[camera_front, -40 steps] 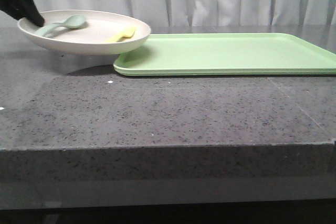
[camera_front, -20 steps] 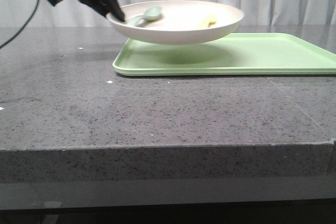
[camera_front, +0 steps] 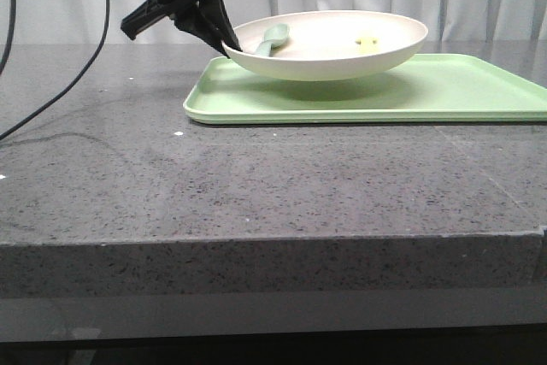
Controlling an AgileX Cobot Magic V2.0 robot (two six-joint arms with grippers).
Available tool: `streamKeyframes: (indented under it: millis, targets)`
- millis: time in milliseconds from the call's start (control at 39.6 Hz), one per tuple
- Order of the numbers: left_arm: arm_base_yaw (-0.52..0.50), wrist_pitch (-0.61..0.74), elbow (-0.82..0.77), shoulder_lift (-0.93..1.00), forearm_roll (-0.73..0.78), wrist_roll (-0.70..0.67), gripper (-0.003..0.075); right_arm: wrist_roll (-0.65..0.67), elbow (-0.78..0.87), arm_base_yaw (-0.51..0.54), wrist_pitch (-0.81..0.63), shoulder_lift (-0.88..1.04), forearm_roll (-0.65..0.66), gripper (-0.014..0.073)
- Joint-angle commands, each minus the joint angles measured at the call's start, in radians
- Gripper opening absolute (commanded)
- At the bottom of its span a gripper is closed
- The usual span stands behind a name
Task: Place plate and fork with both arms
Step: 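Lift the plate with the left gripper and lower it onto the green tray, then open the left gripper and withdraw it from the plate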
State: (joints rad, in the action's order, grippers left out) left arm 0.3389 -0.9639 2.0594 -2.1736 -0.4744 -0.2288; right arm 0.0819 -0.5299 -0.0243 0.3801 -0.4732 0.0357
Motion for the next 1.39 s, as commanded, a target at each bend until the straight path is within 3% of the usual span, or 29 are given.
streamKeyframes:
  millis: [0, 328, 1110, 1237, 1363]
  targets:
    - [0.013, 0.064, 0.036, 0.06, -0.047, -0.037, -0.0018, -0.01, -0.032, -0.001, -0.075, -0.011, 0.014, 0.0614]
    - [0.046, 0.116, 0.036, 0.042, -0.039, -0.051, -0.0018, -0.01, -0.032, -0.001, -0.075, -0.011, 0.014, 0.0614]
    - [0.058, 0.101, 0.036, 0.025, -0.005, -0.117, -0.0013, -0.01, -0.032, -0.001, -0.075, -0.011, 0.014, 0.0614]
    - [0.058, 0.101, 0.036, 0.025, -0.005, -0.117, 0.0074, -0.01, -0.032, -0.001, -0.075, -0.011, 0.014, 0.0614]
    - [0.058, 0.101, 0.036, 0.025, -0.005, -0.117, 0.0249, -0.01, -0.032, -0.001, -0.075, -0.011, 0.014, 0.0614]
